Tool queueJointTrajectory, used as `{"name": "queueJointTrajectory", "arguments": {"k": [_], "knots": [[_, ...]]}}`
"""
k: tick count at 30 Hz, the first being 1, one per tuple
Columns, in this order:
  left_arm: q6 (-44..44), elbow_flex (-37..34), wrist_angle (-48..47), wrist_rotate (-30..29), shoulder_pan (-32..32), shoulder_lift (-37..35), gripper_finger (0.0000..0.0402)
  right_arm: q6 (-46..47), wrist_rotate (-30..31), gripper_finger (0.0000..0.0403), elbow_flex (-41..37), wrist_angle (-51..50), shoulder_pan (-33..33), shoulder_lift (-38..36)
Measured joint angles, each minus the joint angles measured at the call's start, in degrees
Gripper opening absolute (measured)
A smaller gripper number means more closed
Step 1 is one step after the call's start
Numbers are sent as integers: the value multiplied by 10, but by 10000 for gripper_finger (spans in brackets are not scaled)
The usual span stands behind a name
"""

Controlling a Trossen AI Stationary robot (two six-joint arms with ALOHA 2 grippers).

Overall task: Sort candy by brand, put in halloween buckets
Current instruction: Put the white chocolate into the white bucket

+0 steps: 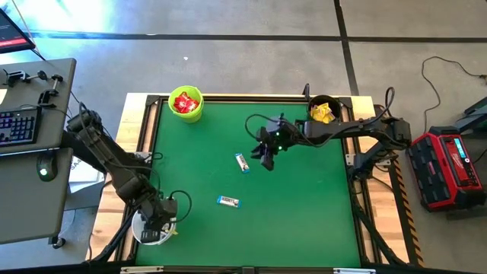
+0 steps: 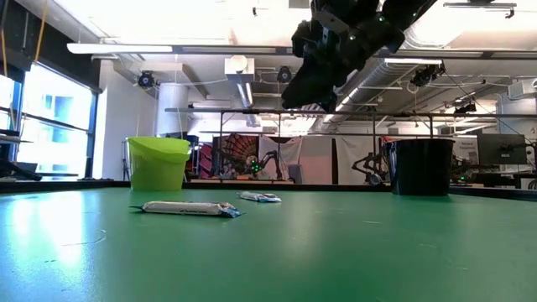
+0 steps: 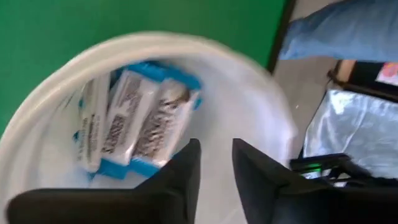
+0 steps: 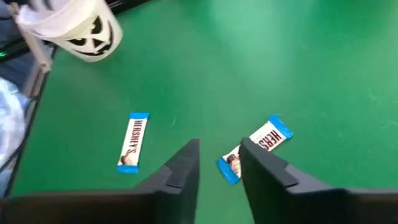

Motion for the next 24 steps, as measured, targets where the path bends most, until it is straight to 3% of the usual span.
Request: {"name": "queueJointTrajectory", "arguments": {"k": [5, 11, 20, 24], "knots": [[10, 45, 1, -38, 0, -4, 118, 52, 113, 149, 0, 1, 54, 0], [76, 79, 4, -132, 0, -56, 117, 197, 280, 185, 0, 3, 128, 14], [201, 79, 12, -253, 22, -130, 86, 358, 373, 189, 0, 22, 187, 87], [250, 60, 77, -289, 42, -141, 72, 377, 392, 189, 0, 25, 197, 103]]}}
